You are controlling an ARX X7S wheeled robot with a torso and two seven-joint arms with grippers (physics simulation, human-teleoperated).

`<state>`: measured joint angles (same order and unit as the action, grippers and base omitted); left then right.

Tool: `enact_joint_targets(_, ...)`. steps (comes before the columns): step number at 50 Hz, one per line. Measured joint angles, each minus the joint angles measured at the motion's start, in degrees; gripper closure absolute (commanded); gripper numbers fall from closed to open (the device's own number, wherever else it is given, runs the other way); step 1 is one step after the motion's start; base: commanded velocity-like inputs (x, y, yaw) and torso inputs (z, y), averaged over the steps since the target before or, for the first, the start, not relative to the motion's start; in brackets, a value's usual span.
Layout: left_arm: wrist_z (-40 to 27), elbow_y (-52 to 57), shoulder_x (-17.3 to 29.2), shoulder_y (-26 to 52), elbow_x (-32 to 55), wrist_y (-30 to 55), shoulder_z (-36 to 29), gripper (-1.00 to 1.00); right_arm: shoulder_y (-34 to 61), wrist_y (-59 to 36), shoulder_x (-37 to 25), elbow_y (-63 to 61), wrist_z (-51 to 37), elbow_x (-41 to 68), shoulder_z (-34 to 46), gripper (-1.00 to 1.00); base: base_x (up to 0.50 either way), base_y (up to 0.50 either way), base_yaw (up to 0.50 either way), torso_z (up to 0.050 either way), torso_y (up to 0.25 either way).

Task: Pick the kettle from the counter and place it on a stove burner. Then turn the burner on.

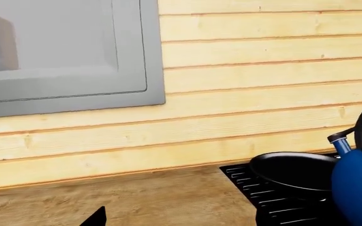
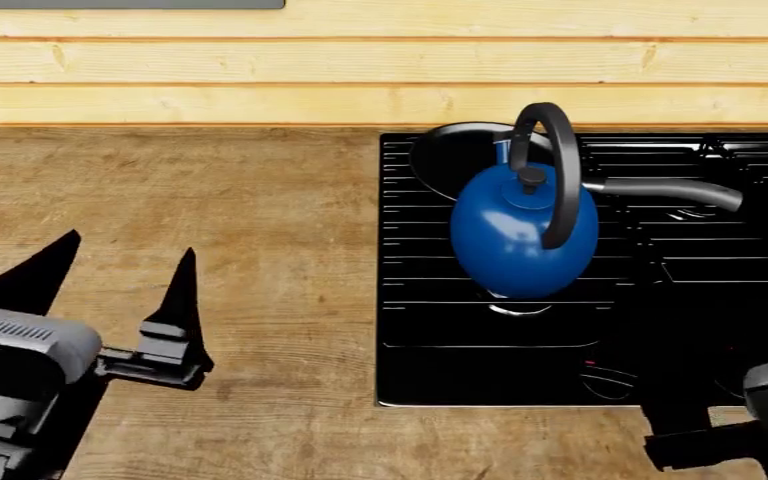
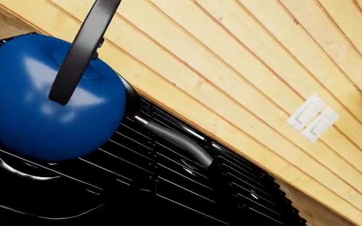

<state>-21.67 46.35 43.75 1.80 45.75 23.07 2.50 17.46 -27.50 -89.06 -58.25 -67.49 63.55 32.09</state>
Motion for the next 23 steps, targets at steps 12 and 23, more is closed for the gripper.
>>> enact_joint_targets(12,11.9,-3.4,-2.3,-11.8,0.2,-13.6,6.7,-1.00,-11.6,10.3,-0.6,-1.2,-9.7,-14.4,9.3,-1.00,0.00,0.00,0.00,0.000,0.000)
enact_joint_targets(23,17.2,-5.0,-3.0,-16.2,0.9,-19.0,9.4,-1.00,-19.5,16.8,-0.8,-1.6,-17.4,-26.4,16.7,-1.00,0.00,0.00,0.00,0.000,0.000)
